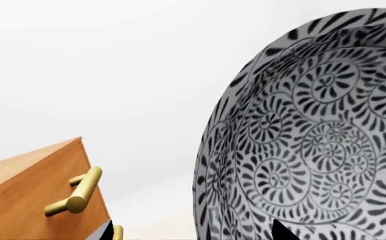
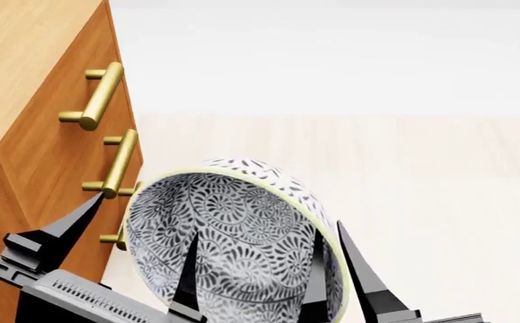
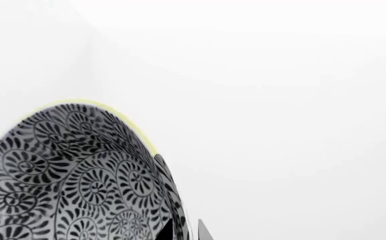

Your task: Put the bowl on top of the cabinet.

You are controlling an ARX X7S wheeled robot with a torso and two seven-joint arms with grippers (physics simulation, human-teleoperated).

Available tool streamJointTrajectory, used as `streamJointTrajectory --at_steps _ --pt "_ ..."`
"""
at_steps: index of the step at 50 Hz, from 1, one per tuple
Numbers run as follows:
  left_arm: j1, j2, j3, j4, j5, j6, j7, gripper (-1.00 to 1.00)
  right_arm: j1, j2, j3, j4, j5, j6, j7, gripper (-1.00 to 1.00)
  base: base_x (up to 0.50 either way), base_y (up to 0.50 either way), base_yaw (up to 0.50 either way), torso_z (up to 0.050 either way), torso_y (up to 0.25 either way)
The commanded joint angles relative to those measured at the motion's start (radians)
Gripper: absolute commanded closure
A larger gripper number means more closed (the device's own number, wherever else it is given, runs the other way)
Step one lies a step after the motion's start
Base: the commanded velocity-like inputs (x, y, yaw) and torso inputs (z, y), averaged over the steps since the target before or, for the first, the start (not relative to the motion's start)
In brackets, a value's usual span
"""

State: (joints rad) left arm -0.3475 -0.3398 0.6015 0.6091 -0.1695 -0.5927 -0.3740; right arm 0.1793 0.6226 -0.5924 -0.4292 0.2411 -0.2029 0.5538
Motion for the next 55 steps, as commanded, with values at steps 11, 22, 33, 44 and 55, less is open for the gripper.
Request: streamJointTrajectory --at_steps 11,22,33,44,55 --pt "0.011 -0.005 -0.004 -0.013 -0.008 0.022 -0.005 1.0 0.001 -0.007 0.005 0.007 -0.024 -0.008 0.006 1.0 0.0 0.0 0.0 0.0 0.0" --pt "0.013 -0.007 -0.009 -0.01 -0.018 0.023 -0.006 1.0 0.005 -0.011 0.005 0.01 -0.028 -0.001 0.011 1.0 0.0 0.0 0.0 0.0 0.0" --pt "0.003 0.0 -0.016 0.021 -0.029 0.006 -0.014 1.0 0.008 -0.012 0.007 0.006 -0.022 0.017 0.016 1.0 0.0 0.0 0.0 0.0 0.0" --pt "0.014 0.005 -0.038 0.021 -0.041 0.028 -0.027 1.0 0.019 -0.012 0.002 0.004 -0.019 0.065 0.02 -1.0 0.0 0.0 0.0 0.001 0.001" --pt "0.025 0.001 -0.046 0.004 -0.049 0.052 -0.028 1.0 0.024 -0.007 -0.033 0.014 -0.052 0.083 -0.008 -1.0 0.0 0.0 0.0 0.0 0.0"
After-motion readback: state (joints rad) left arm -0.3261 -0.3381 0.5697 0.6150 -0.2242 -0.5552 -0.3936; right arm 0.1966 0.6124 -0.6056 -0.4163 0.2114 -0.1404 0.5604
